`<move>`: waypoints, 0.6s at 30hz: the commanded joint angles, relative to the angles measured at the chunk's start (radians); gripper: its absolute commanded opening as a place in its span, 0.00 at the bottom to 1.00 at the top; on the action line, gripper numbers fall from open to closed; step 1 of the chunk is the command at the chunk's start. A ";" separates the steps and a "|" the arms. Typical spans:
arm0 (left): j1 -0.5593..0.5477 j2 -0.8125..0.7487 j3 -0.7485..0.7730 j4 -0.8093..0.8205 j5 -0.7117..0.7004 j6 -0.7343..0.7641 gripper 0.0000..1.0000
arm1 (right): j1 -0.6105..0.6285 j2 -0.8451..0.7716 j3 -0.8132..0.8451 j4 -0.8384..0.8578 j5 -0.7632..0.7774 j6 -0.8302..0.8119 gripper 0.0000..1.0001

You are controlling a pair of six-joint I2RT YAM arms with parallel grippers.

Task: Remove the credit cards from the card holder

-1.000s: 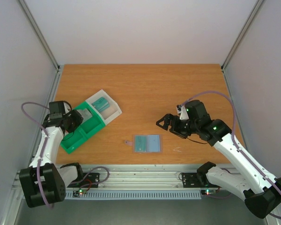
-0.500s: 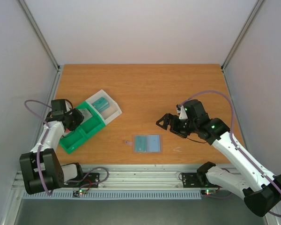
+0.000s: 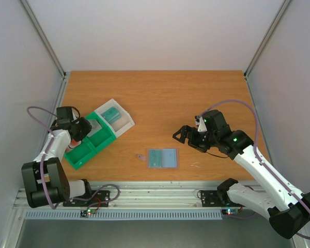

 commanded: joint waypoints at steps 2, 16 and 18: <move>0.007 0.022 0.034 0.033 -0.059 0.024 0.08 | -0.004 -0.001 0.034 -0.005 0.018 -0.018 0.98; 0.007 0.009 0.056 -0.015 -0.100 0.026 0.19 | -0.004 -0.003 0.049 -0.034 0.022 -0.028 0.98; 0.007 -0.009 0.057 -0.023 -0.114 0.022 0.21 | -0.004 -0.004 0.051 -0.038 0.024 -0.030 0.98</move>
